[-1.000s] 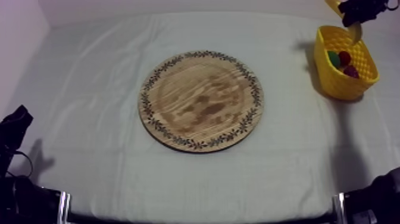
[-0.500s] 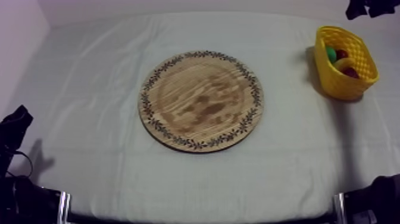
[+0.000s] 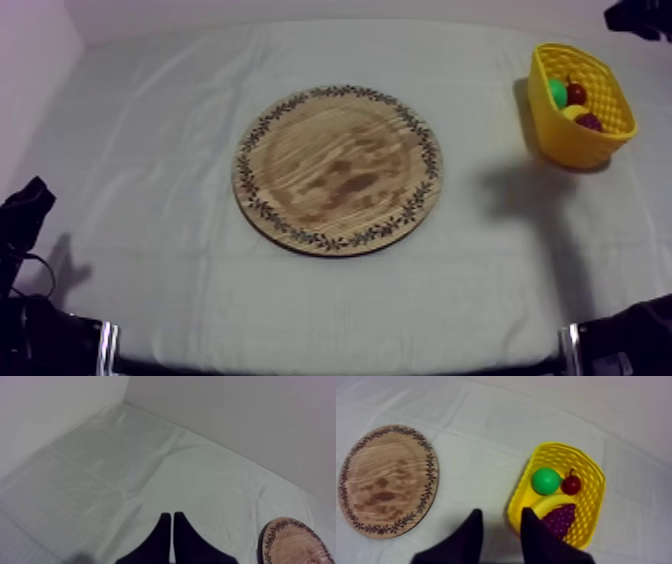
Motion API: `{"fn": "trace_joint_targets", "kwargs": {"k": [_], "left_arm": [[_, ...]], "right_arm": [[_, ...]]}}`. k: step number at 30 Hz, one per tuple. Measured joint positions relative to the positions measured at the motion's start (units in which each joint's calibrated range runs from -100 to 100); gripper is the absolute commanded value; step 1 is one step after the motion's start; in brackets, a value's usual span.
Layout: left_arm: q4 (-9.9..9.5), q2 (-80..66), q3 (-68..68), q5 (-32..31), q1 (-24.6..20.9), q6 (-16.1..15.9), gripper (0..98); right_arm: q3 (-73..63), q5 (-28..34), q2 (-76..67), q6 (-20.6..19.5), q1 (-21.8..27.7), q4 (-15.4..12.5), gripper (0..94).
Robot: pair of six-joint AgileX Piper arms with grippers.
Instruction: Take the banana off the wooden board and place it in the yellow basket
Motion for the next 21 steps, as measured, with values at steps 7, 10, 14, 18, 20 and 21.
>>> {"fn": "trace_joint_targets", "kwargs": {"k": [7, 10, 14, 18, 20, 21], "left_arm": [[0.00, 0.0, 0.0, 0.0, 0.0, 0.0, 0.1], [0.00, 0.0, 0.0, 0.0, 0.0, 0.0, 0.1], [0.00, 0.0, 0.0, 0.0, 0.0, 0.0, 0.1], [0.00, 0.0, 0.0, 0.0, 0.0, 0.0, 0.1], [0.00, 0.0, 0.0, 0.0, 0.0, 0.0, 0.1], [0.00, 0.0, 0.0, 0.0, 0.0, 0.0, 0.1]], "right_arm": [[14.8, -8.2, -17.4, 0.5, -1.4, -1.2, 2.5], [21.4, -12.7, -23.7, 0.3, -1.4, -1.7, 1.0], [31.2, -18.6, -31.3, 0.0, -1.0, -2.1, 0.4], [41.3, -23.7, -38.2, 0.2, -0.6, -2.3, 0.3], [46.0, -25.8, -41.0, 0.3, -0.6, -2.2, 0.3], [48.6, -26.6, -42.5, 0.1, -0.6, -1.9, 0.3]]}}
